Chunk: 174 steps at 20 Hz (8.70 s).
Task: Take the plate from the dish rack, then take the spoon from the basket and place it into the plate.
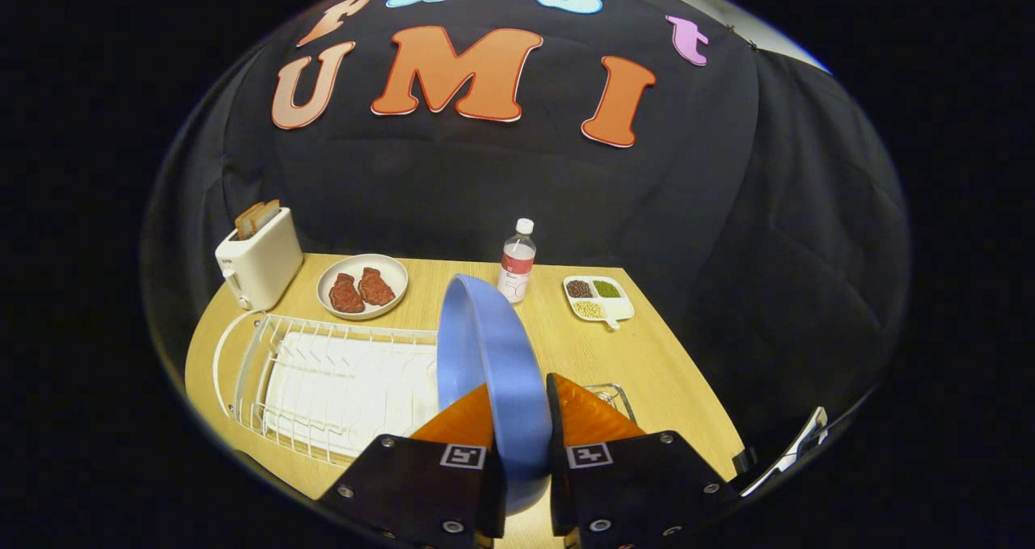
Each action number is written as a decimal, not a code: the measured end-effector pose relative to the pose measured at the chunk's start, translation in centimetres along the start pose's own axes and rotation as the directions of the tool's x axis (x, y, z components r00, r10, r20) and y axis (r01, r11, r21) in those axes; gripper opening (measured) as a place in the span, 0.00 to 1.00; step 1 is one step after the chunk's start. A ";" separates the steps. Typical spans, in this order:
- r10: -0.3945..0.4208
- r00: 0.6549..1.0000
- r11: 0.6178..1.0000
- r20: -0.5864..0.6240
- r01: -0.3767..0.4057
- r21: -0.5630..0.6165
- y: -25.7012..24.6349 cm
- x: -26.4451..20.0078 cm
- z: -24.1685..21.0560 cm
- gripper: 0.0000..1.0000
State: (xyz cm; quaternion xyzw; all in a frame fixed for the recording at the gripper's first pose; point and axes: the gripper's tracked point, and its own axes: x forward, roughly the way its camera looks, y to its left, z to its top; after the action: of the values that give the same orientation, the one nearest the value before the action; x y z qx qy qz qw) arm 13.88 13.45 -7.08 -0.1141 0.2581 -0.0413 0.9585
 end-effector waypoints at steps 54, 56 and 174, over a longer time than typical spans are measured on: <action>0.557 0.803 0.569 -0.213 -0.182 0.802 4.9 -6.0 -27.4 0.81; 0.502 0.845 0.603 -0.183 -0.191 0.774 2.3 -5.4 -26.0 0.93; 0.102 0.894 0.984 0.436 -0.156 0.090 -11.3 -14.3 -0.7 0.98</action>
State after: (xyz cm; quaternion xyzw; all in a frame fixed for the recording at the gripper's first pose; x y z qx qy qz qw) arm 0.98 4.31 2.01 -0.0437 0.0446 0.0330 0.9975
